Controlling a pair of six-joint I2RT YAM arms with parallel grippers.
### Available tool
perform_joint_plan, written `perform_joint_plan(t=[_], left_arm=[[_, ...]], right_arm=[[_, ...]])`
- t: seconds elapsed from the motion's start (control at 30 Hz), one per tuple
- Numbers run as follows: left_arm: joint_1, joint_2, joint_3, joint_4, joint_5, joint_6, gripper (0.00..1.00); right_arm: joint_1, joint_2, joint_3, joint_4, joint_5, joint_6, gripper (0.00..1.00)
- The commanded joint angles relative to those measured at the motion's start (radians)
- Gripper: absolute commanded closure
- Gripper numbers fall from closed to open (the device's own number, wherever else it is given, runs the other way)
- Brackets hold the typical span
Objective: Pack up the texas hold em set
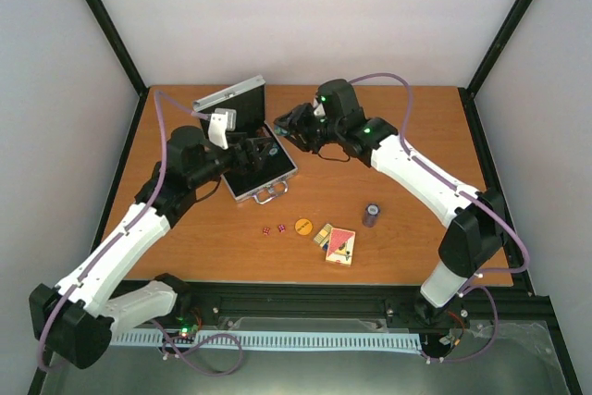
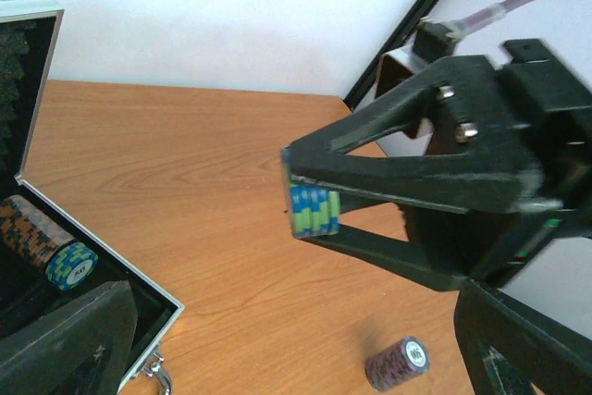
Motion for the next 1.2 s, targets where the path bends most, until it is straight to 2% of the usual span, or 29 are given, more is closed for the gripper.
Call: perform_joint_plan(t=[0.0,0.77,1.07,1.17], left_arm=[[-0.003,0.036,0.003,0.115,-0.032,-0.022,0.03],[-0.006,0.129,0.057,0.187,-0.024,-0.054,0.0],[-0.007,0.172,0.083,0.221,-0.087,-0.054,0.01],[-0.007,0.18,0.079,0.25,-0.123,-0.069,0.04]], right_arm=[[-0.006,0.001,0.057,0.047,-0.029,0.045,0.97],[0.012,0.052,0.149,0.029,-0.053,0.045,0.97],[0.038,0.057,0.177,0.014,-0.063,0.052,0.97],[0.041,0.054,0.177,0.015,-0.071,0.063,0.97]])
